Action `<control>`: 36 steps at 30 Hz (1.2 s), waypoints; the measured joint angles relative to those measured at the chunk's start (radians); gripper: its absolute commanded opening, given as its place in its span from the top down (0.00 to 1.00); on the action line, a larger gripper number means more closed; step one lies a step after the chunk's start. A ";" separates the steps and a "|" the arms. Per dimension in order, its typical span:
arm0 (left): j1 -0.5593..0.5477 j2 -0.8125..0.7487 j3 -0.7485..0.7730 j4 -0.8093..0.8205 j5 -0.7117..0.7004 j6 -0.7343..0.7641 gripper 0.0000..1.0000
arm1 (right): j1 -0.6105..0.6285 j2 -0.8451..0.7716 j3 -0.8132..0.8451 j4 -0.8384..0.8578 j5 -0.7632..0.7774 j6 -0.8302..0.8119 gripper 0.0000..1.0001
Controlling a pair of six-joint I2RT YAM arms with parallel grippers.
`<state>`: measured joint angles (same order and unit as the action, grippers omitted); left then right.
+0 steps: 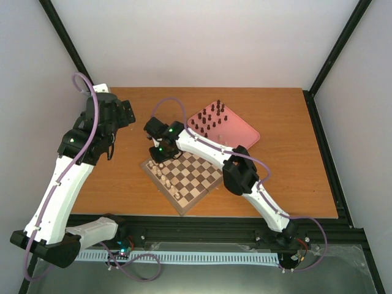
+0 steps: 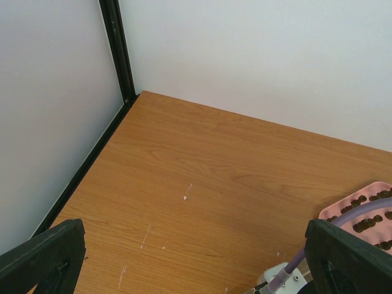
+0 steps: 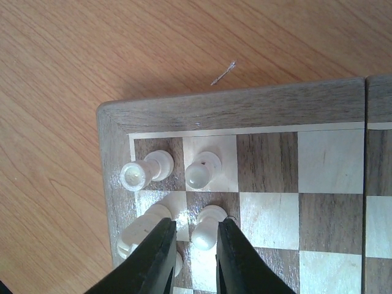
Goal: Set up the chess pieces on the board
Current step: Place the chess piece on the chessboard.
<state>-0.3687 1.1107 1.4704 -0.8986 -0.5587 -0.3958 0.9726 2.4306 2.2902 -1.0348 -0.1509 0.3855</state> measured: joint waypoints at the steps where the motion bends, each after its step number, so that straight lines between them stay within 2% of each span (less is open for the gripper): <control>1: 0.000 0.000 0.000 0.000 0.000 0.000 0.00 | 0.000 0.002 0.000 0.000 0.000 0.000 0.79; 9: 0.000 -0.001 0.000 0.000 -0.006 0.000 0.00 | 0.002 0.012 0.000 0.004 0.001 0.000 0.77; 12: 0.000 -0.002 0.000 0.000 -0.010 0.000 0.00 | 0.003 0.012 0.000 0.005 0.006 0.000 0.69; 18: 0.000 -0.002 0.000 0.000 -0.011 0.000 0.00 | 0.004 0.003 -0.010 0.023 0.019 0.003 0.67; 22: 0.000 -0.002 0.000 0.000 -0.011 0.000 0.00 | 0.004 -0.026 -0.026 0.026 0.039 0.005 0.56; 28: 0.000 0.005 0.000 0.000 -0.011 0.000 0.00 | 0.003 -0.127 -0.097 0.048 0.056 0.004 0.31; 31: 0.000 0.014 0.000 -0.001 -0.010 0.000 0.00 | -0.008 -0.195 -0.172 0.072 0.039 0.005 0.25; 34: 0.000 0.027 0.000 -0.001 -0.010 0.000 0.00 | -0.032 -0.247 -0.241 0.104 -0.003 0.014 0.07; 36: 0.000 0.036 0.000 -0.001 -0.010 0.000 0.00 | -0.061 -0.281 -0.298 0.126 -0.013 0.016 0.01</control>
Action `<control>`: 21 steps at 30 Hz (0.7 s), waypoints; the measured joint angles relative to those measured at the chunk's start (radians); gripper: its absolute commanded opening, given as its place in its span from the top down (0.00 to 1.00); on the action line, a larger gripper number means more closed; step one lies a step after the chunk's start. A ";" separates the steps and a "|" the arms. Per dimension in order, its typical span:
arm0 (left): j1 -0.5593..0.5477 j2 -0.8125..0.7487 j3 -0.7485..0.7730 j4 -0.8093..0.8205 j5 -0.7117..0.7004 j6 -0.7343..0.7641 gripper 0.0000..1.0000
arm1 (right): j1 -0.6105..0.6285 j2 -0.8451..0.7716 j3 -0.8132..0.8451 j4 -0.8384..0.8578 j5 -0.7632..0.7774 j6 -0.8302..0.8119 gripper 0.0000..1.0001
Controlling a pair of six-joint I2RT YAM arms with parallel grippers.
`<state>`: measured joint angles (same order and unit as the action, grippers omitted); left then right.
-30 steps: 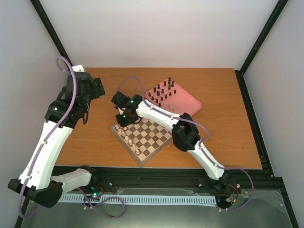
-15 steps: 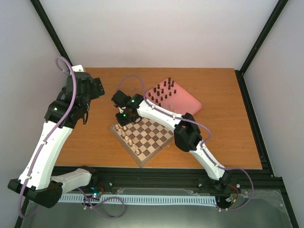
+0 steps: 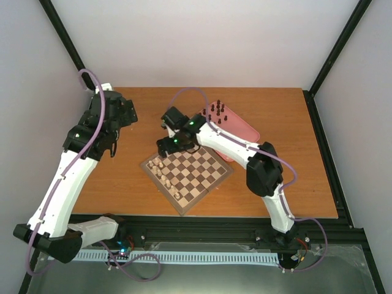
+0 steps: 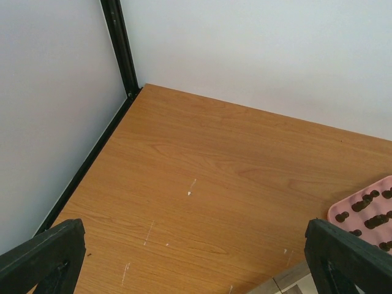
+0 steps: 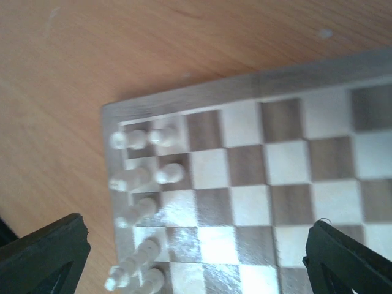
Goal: Set up the chess pieces on the board
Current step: Place the chess piece on the chessboard, then pick up the chess piece from the storage box.
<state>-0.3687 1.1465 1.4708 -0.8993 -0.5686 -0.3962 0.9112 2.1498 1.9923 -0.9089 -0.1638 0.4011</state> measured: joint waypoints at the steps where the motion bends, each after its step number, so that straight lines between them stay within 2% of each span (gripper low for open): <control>1: 0.000 0.004 0.000 0.000 0.000 0.000 0.00 | -0.017 -0.017 -0.028 0.007 0.003 0.004 0.00; 6: 0.000 0.030 0.014 -0.002 0.001 0.000 0.00 | -0.114 -0.113 -0.154 0.019 0.069 0.008 0.01; 11: 0.000 0.060 0.034 -0.002 0.014 0.001 0.00 | -0.203 -0.222 -0.243 0.002 0.192 0.011 0.10; 15: 0.000 0.076 0.042 -0.002 0.024 0.003 0.00 | -0.286 -0.305 -0.367 -0.013 0.253 0.019 0.22; 19: 0.000 0.084 0.043 0.001 0.035 0.011 0.00 | -0.369 -0.311 -0.457 -0.026 0.291 0.019 0.34; 21: 0.000 0.089 0.043 0.002 0.039 0.014 0.00 | -0.399 -0.306 -0.480 -0.037 0.299 0.018 0.44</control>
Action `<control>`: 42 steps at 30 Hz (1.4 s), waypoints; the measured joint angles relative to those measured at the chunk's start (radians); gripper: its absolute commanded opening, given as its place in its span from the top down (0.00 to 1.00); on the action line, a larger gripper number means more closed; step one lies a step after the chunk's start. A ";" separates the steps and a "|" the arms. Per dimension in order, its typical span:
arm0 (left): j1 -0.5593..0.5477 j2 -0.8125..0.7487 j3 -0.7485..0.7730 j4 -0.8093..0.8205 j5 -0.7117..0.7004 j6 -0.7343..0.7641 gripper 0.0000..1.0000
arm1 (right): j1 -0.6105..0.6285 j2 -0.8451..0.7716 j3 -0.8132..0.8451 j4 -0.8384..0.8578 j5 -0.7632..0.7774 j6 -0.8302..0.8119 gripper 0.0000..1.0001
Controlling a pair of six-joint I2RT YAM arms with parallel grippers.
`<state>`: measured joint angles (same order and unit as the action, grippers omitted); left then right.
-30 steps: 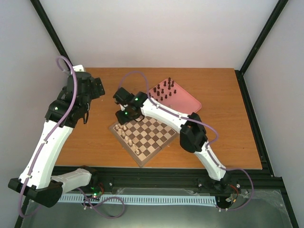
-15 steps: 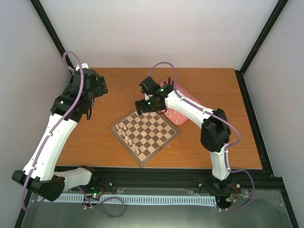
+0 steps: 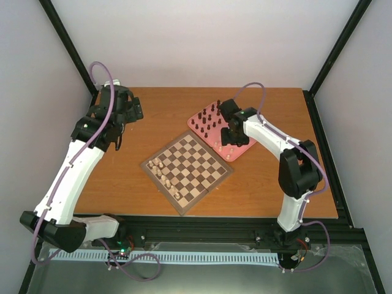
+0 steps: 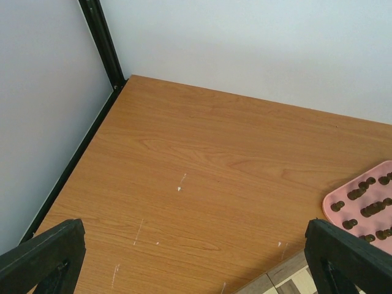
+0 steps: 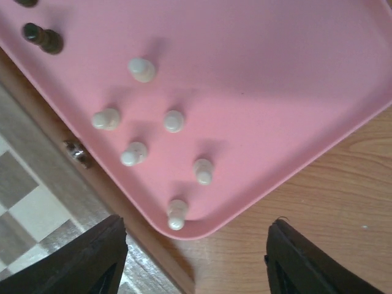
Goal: Set up the chess pieces on the board
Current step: Pick up the chess piece from the storage box.
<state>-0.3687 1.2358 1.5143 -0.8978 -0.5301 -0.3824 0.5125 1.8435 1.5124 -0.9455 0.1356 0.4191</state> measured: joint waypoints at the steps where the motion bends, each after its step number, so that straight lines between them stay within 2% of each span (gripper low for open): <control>1: 0.000 0.004 0.000 0.000 0.002 0.002 0.00 | -0.009 0.003 -0.003 -0.002 0.003 -0.003 0.46; 8: 0.000 0.036 0.002 0.000 0.011 0.005 0.00 | -0.037 0.054 -0.005 0.009 -0.026 -0.016 0.47; 14: 0.000 0.038 0.002 0.000 0.011 0.005 0.00 | -0.043 0.117 -0.035 0.040 -0.059 -0.024 0.59; 25: 0.000 0.037 0.002 -0.001 0.010 0.004 0.00 | -0.069 0.186 -0.036 0.080 -0.072 -0.030 0.61; 34: 0.000 0.037 0.002 -0.001 0.010 0.004 0.00 | -0.080 0.221 -0.021 0.091 -0.075 -0.037 0.72; 42: 0.000 0.038 0.002 -0.001 0.010 0.004 0.00 | -0.086 0.229 0.004 0.093 -0.078 -0.045 0.91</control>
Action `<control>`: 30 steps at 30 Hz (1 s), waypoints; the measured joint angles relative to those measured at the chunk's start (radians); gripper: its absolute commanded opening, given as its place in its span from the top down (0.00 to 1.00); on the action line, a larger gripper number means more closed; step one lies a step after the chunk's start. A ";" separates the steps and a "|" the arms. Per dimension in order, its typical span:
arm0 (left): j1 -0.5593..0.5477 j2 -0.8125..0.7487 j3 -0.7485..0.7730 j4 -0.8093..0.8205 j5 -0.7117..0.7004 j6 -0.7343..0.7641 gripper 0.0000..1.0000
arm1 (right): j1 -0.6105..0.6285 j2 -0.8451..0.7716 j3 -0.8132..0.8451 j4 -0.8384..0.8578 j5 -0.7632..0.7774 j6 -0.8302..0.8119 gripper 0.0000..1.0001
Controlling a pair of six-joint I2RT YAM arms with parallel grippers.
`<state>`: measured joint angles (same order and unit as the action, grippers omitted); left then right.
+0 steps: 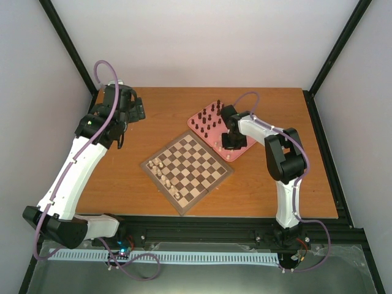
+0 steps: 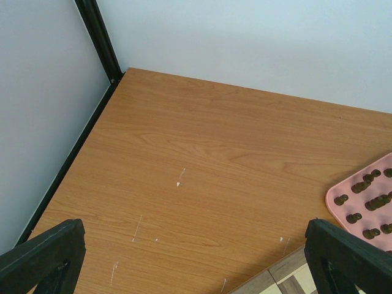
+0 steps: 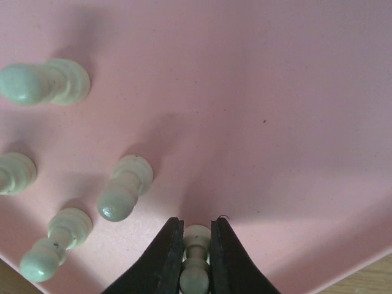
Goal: Set up the chess pieces on the board
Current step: Pick up the chess piece from the storage box, then place the chess piece on the chessboard.
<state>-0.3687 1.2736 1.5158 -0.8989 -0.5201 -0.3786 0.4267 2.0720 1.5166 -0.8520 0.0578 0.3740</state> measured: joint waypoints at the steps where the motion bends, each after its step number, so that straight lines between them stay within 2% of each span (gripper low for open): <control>1: 0.000 0.000 0.000 0.000 0.000 0.000 0.00 | 0.000 0.002 0.005 0.000 -0.001 0.002 0.92; 9: 0.000 0.002 0.000 0.000 0.002 0.000 0.00 | 0.000 -0.013 0.009 -0.024 0.010 -0.003 0.94; 15: 0.000 0.002 0.000 0.000 0.011 -0.001 0.00 | 0.043 -0.127 0.043 -0.091 0.025 0.003 0.94; 18: 0.000 0.002 0.000 0.000 0.016 -0.001 0.00 | 0.116 -0.162 0.101 -0.114 0.023 0.012 0.94; 22: 0.000 0.002 0.000 0.000 0.021 -0.002 0.00 | 0.278 -0.150 0.188 -0.139 0.000 0.027 0.94; 26: 0.000 0.002 0.000 -0.003 0.024 -0.007 0.00 | 0.431 -0.058 0.298 -0.156 -0.035 0.038 0.94; 30: 0.000 0.002 0.000 -0.019 0.027 -0.009 0.00 | 0.528 0.077 0.399 -0.159 -0.073 0.042 0.94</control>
<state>-0.3687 1.2755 1.5158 -0.9180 -0.4931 -0.3878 0.9546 2.1490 1.9156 -1.0115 -0.0154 0.4156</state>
